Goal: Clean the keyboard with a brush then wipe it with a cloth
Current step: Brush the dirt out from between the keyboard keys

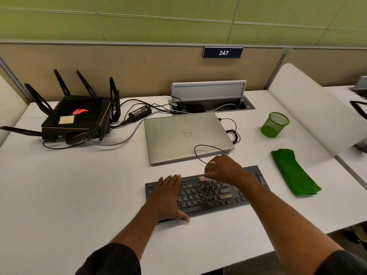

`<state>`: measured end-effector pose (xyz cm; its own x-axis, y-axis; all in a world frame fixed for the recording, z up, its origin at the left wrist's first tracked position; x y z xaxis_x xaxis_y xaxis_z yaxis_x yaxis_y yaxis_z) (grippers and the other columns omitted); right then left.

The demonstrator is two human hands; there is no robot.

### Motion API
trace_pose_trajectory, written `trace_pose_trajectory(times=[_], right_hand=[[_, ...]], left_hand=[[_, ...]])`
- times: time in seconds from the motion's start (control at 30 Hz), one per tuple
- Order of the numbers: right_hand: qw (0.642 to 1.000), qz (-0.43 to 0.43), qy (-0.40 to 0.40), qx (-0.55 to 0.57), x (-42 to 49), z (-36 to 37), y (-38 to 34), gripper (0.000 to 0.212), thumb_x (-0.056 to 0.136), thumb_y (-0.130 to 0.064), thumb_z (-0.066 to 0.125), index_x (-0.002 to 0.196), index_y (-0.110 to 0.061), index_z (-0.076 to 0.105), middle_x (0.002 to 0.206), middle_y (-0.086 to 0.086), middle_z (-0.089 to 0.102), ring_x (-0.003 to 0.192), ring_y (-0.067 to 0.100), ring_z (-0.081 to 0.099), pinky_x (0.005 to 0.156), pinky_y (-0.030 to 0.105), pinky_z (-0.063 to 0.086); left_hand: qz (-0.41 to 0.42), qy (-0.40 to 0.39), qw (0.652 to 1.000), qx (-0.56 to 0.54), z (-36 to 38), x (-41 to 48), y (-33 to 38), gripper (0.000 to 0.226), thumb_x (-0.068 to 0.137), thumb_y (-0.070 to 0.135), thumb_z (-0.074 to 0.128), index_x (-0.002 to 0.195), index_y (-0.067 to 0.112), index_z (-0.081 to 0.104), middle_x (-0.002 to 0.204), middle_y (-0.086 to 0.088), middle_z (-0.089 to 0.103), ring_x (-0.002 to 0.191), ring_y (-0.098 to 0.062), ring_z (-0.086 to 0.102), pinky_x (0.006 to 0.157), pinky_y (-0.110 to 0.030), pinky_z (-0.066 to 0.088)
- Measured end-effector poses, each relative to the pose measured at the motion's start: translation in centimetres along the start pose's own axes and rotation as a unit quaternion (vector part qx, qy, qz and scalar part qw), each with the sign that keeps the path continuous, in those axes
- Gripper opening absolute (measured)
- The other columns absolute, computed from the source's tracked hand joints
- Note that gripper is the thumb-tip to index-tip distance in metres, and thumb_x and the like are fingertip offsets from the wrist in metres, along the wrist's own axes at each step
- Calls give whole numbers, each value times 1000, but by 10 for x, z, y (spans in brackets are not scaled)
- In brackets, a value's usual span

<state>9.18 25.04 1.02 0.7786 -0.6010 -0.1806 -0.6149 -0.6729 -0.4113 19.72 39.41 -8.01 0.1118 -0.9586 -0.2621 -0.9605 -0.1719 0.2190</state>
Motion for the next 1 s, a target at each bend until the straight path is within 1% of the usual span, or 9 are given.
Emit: trace_pose_trajectory(times=[0.07, 0.2, 0.3, 0.47, 0.57, 0.67, 0.8, 0.93, 1.0], right_hand=[[1000, 15, 9, 13, 0, -4, 4, 11, 80, -16, 71, 86, -13, 81, 86, 2, 77, 79, 14, 69, 73, 26, 55], [992, 45, 22, 116, 2, -5, 9, 9, 77, -13, 74, 81, -18, 81, 85, -6, 77, 76, 4, 70, 70, 20, 55], [994, 31, 3, 103, 1, 0, 10, 7, 79, -17, 77, 85, -18, 81, 86, -7, 77, 75, 1, 69, 69, 16, 52], [998, 50, -1, 44, -1, -7, 29, 9, 79, -18, 78, 86, -14, 80, 89, -1, 77, 79, 10, 69, 77, 27, 56], [994, 76, 28, 79, 0, -14, 41, 8, 75, -18, 77, 82, -17, 80, 87, -1, 76, 79, 13, 69, 78, 33, 59], [989, 80, 49, 117, 2, -24, 41, 10, 76, -14, 76, 85, -18, 80, 85, -5, 76, 78, 6, 69, 73, 27, 58], [991, 32, 2, 129, -3, -15, 29, 10, 80, -13, 77, 89, -14, 81, 85, -10, 75, 70, -8, 65, 66, 9, 50], [996, 37, -10, 84, -7, -11, 44, 9, 79, -17, 78, 87, -18, 81, 89, -5, 78, 77, 2, 69, 75, 22, 56], [996, 61, -1, 61, -9, -18, 57, 9, 77, -20, 80, 85, -17, 81, 87, -3, 78, 76, 7, 69, 74, 23, 55]], left_hand=[[-2, -2, 1000, -1, 1, 0, 1, 144, 65, 88, 65, 160, 11, -10, 170, -8, -4, 157, -24, -3, 127, -45, -4], [-5, -8, 1000, -10, 0, 3, 4, 143, 66, 86, 66, 160, 12, -12, 170, -7, -6, 157, -24, -5, 126, -43, -6], [-2, -9, 1000, -4, 1, 6, 8, 143, 66, 88, 64, 160, 12, -12, 170, -8, -7, 157, -24, -5, 127, -44, -5], [-1, -9, 1000, -7, 3, 9, 11, 145, 66, 89, 64, 160, 9, -12, 170, -9, -7, 157, -24, -5, 126, -44, -6], [1, -8, 1000, -11, 2, 11, 15, 144, 66, 88, 65, 160, 10, -12, 170, -8, -7, 157, -24, -5, 126, -43, -6], [6, -4, 1000, -10, 0, 16, 22, 143, 67, 86, 66, 160, 10, -11, 170, -8, -6, 157, -24, -4, 126, -43, -5], [18, -1, 1000, -16, 0, 23, 32, 143, 67, 85, 67, 160, 10, -11, 170, -9, -6, 157, -24, -5, 126, -42, -6], [33, -1, 999, -19, 0, 29, 41, 143, 67, 84, 67, 160, 10, -12, 170, -10, -7, 157, -24, -6, 127, -40, -5], [39, -3, 999, -21, 1, 32, 44, 143, 67, 84, 68, 160, 11, -13, 170, -9, -8, 157, -24, -6, 127, -40, -4]])
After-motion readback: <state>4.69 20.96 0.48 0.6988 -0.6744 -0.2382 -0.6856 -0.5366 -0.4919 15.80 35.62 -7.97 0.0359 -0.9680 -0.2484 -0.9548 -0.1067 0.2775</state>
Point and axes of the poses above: each hand's wrist, its own x-axis towards the middle knuckle, its own z-axis out of the palm, y = z × x, the point moved 8 cm from there along x, towards the middle knuckle
